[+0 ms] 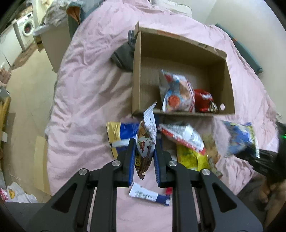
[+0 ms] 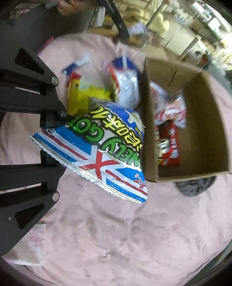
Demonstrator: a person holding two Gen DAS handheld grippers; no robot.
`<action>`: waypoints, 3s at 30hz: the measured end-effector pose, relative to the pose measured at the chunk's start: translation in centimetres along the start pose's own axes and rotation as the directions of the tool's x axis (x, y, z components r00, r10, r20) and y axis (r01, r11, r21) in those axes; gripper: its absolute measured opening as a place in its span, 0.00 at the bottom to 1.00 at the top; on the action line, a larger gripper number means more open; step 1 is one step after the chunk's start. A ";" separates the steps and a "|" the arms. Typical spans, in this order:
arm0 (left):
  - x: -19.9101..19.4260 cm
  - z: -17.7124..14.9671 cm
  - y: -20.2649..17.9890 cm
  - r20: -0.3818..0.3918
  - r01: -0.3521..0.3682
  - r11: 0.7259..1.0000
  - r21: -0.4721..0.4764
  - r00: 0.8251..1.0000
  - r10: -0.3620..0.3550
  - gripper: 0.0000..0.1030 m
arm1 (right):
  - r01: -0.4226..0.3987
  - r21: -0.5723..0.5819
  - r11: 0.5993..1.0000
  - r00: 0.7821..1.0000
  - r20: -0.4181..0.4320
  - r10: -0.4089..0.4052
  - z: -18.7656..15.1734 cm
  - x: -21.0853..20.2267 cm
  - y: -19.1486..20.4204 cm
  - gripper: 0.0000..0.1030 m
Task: Organize snacks
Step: 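Lower the Jelly Go bag into the box and open the right gripper while the left releases its snack, then withdraw both open grippers from the box back over the snack pile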
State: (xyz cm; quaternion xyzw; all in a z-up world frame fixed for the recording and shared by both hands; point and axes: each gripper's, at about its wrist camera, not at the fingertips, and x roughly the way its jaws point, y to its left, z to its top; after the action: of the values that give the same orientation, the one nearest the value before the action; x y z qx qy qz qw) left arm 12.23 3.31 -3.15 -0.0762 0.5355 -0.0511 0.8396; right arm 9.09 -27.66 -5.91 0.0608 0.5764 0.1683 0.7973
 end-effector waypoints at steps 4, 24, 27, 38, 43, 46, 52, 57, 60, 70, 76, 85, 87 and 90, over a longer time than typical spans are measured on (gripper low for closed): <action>-0.6 1.8 -2.3 0.037 -0.052 0.999 0.010 0.998 0.051 0.15 | -0.058 0.014 0.998 0.991 0.125 0.056 1.5 -3.2 0.9 0.13; 4.2 9.7 -10.3 0.058 -0.278 0.960 -0.005 0.959 0.278 0.15 | -0.050 0.042 0.998 0.979 0.201 0.041 10.1 0.6 -0.5 0.13; 4.9 10.0 -10.8 0.058 -0.290 0.957 0.003 0.955 0.290 0.15 | -0.065 0.060 0.996 0.980 0.191 0.052 10.2 0.9 -1.2 0.13; 7.1 10.4 -10.4 0.044 -0.307 0.952 0.007 0.951 0.306 0.15 | -0.055 0.065 0.996 0.982 0.182 0.042 11.1 1.9 -1.3 0.13; 7.9 10.6 -10.1 0.042 -0.302 0.953 0.013 0.952 0.302 0.15 | -0.058 0.075 0.995 0.985 0.165 0.045 11.6 3.0 -1.3 0.13; 8.1 10.9 -9.9 0.044 -0.298 0.954 0.014 0.954 0.297 0.15 | -0.068 0.080 0.994 0.986 0.160 0.054 11.8 3.4 -1.4 0.13; 8.7 11.1 -9.6 0.040 -0.289 0.957 0.018 0.957 0.288 0.16 | -0.116 0.115 0.987 0.985 0.138 0.100 12.3 4.6 -1.7 0.13; 9.1 11.3 -9.4 0.043 -0.287 0.958 0.023 0.957 0.286 0.16 | -0.109 0.113 0.988 0.987 0.128 0.094 12.4 5.1 -1.4 0.13; 9.1 11.5 -9.1 0.047 -0.280 0.960 0.016 0.959 0.279 0.16 | -0.104 0.115 0.988 0.991 0.100 0.092 12.2 5.7 -1.4 0.13; 7.9 11.4 -9.8 0.107 -0.256 0.965 0.065 0.963 0.248 0.34 | -0.076 0.062 0.995 0.992 0.110 0.069 12.4 5.4 0.1 0.16; 6.5 11.1 -10.3 0.177 -0.268 0.960 0.084 0.952 0.250 0.72 | -0.074 0.093 0.993 0.987 0.152 0.060 12.5 4.3 -0.7 0.17; 5.2 11.3 -9.4 0.187 -0.262 0.963 0.055 0.950 0.248 0.77 | -0.092 0.140 0.986 0.977 0.206 0.062 12.4 3.0 -1.7 0.77; 5.0 11.0 -9.1 0.184 -0.255 0.966 0.037 0.952 0.245 0.77 | -0.093 0.137 0.986 0.976 0.206 0.063 12.4 2.9 -1.9 0.77; 4.4 10.8 -8.4 0.193 -0.249 0.968 0.005 0.950 0.244 0.77 | -0.074 0.137 0.988 0.975 0.219 0.043 12.3 2.7 -1.9 0.83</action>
State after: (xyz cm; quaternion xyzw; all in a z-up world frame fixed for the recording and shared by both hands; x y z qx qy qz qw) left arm 23.81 -4.89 -1.03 -0.0012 0.4570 0.0539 0.8879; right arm 21.80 -27.37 -4.82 0.1533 0.4952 0.1421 0.8432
